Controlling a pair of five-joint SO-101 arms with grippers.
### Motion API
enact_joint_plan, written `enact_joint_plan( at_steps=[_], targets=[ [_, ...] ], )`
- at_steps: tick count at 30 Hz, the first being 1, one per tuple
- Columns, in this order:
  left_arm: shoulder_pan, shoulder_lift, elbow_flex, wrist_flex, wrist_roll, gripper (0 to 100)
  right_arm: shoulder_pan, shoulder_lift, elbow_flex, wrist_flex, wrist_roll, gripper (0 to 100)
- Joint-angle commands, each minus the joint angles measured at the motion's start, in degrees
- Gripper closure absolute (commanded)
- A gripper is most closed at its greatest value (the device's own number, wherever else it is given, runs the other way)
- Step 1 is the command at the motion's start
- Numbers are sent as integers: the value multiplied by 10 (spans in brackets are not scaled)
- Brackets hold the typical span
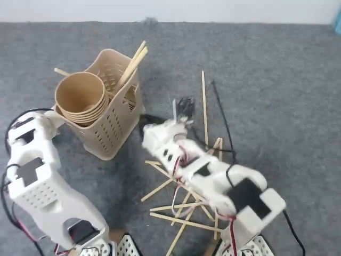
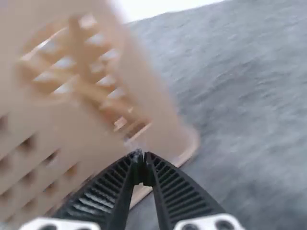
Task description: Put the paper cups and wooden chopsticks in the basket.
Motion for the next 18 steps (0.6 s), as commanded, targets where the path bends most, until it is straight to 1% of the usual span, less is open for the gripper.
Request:
enact_joint_plan(
  at_steps=[1,6,8,12,15,18],
  targets=[
    [-1,22,58,4,178,988,-22,-58,9,3,-3,991],
    [-1,20,42,-8,409,988,-4,-58,11,3,-3,991],
    [-6,19,42,-10,465,988,-3,-58,12,3,-3,991],
    [-11,-11,59,-9,529,988,-7,-63,25,3,-3,991],
    [-24,-75,97,-11,578,989,-11,-64,28,3,-3,991],
    [-30,-173,164,-11,586,989,-15,-64,32,3,-3,991]
  ],
)
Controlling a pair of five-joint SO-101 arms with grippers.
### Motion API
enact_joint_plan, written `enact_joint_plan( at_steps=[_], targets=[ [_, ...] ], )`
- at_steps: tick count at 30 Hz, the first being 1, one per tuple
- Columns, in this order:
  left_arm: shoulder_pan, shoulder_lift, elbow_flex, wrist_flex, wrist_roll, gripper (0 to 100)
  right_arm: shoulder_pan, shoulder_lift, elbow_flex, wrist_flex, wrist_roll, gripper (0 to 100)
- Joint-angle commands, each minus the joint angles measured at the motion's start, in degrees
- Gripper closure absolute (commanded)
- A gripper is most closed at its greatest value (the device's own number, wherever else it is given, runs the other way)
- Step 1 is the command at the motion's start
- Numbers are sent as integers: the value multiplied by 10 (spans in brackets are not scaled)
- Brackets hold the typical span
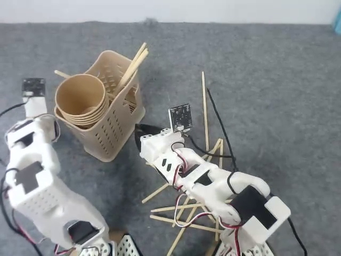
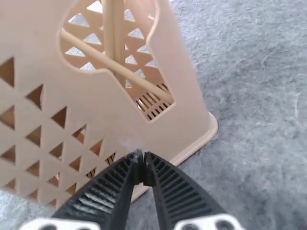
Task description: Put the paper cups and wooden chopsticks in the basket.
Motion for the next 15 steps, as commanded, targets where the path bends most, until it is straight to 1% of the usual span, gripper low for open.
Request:
enact_joint_plan(
  at_steps=[1,4,7,8,11,13,15],
  targets=[
    [-15,-130,131,2,28,989,-5,-38,1,3,-2,991],
    [-11,-238,225,-31,30,989,-11,-38,3,3,-2,991],
    [-9,-348,327,-114,37,988,-11,-39,3,3,-1,991],
    [-7,-384,363,-153,56,988,-10,-39,4,3,-1,991],
    [21,-476,450,-249,158,988,-10,-39,4,3,-1,991],
    [62,-516,489,-271,211,988,-9,-39,4,3,-1,991],
    [99,-542,508,-271,236,988,-7,-39,4,3,0,991]
  ],
)
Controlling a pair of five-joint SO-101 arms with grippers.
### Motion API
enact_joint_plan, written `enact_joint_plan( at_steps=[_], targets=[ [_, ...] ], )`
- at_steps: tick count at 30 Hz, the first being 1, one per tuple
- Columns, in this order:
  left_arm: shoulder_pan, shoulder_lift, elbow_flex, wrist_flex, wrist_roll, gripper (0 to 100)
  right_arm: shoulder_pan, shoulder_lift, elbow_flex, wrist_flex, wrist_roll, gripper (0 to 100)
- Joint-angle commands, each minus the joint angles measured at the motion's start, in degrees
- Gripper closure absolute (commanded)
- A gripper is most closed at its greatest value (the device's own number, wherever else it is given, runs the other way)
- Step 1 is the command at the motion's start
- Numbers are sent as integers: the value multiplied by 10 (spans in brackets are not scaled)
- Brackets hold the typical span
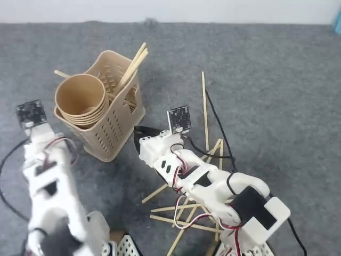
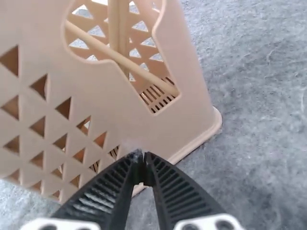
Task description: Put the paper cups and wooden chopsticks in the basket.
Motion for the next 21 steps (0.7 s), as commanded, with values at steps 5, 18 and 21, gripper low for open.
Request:
enact_joint_plan(
  at_steps=[5,18,21],
  targets=[
    [80,-91,42,-36,70,988,1,-40,8,0,43,991],
    [120,-84,-32,126,71,988,21,-46,8,4,44,991],
    [164,-84,-80,237,73,988,44,-84,14,21,44,991]
  ],
)
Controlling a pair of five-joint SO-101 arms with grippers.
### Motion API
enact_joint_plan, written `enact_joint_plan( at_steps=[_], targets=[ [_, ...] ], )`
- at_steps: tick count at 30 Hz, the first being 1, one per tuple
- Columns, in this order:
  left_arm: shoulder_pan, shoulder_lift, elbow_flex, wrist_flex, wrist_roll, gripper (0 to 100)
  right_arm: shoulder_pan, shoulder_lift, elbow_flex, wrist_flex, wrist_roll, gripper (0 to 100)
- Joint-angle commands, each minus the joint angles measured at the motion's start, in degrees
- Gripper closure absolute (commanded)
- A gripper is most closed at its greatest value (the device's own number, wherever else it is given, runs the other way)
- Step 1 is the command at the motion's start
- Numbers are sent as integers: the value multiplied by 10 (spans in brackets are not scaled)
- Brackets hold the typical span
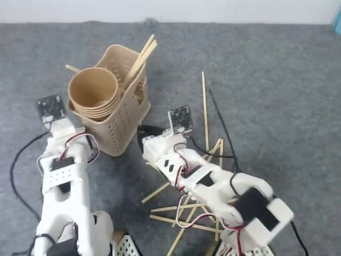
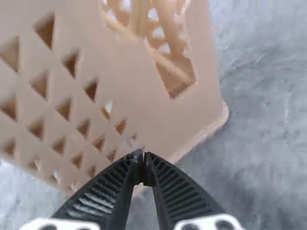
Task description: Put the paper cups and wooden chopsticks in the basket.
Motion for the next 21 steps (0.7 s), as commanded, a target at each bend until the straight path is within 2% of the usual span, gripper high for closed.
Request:
enact_joint_plan(
  at_steps=[1,7,11,13,17,21],
  targets=[
    [71,-19,-87,159,15,988,34,-81,3,45,11,991],
    [162,-19,-112,181,95,988,72,-234,4,255,11,991],
    [203,-19,-115,182,127,987,98,-319,4,349,11,990],
    [221,-19,-116,183,129,987,109,-344,4,372,22,990],
    [232,-18,-125,185,172,987,104,-350,4,393,102,989],
    [200,-18,-124,198,206,966,94,-325,1,386,98,989]
  ],
)
